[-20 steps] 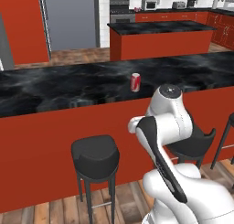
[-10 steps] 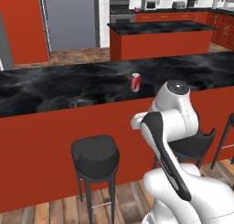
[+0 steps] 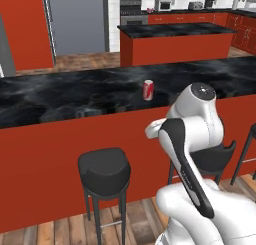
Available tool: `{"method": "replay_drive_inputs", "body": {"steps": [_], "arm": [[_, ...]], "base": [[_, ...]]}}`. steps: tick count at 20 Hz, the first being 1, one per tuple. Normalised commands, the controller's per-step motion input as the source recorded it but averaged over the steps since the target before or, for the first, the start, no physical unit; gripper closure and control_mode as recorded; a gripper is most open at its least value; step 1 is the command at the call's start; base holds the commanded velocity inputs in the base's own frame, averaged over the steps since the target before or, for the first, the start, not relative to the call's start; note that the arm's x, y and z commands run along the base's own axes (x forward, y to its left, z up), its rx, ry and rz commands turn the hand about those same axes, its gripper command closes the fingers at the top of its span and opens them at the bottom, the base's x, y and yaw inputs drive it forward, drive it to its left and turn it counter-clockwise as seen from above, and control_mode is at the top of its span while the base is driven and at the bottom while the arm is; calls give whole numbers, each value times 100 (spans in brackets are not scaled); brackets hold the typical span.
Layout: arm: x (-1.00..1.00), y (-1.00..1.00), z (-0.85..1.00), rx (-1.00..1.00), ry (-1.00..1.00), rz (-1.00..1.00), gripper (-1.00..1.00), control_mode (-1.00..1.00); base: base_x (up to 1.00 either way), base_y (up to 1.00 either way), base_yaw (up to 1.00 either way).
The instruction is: Four empty soda cans are scattered around the kitchen. Gather all the cans and cluster them next to the stove for recycling.
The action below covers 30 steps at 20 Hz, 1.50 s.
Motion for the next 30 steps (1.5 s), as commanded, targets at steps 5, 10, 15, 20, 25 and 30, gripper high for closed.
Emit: {"method": "replay_drive_inputs", "body": {"steps": [5, 10, 15, 20, 25, 30], "arm": [[-1, -1, 34, -6, 0, 1, -100, -100], [0, -6, 31, -3, 2, 0, -100, -100], [1, -13, 21, 2, 6, 0, -100, -100], [1, -9, 17, 9, 0, 0, -100, -100], [2, -9, 17, 7, 0, 0, -100, -100], [18, 0, 16, 6, 2, 0, -100, -100]], "base": [[0, 0, 0], [0, 0, 0], [0, 0, 0], [0, 0, 0], [0, 0, 0], [0, 0, 0]]}}
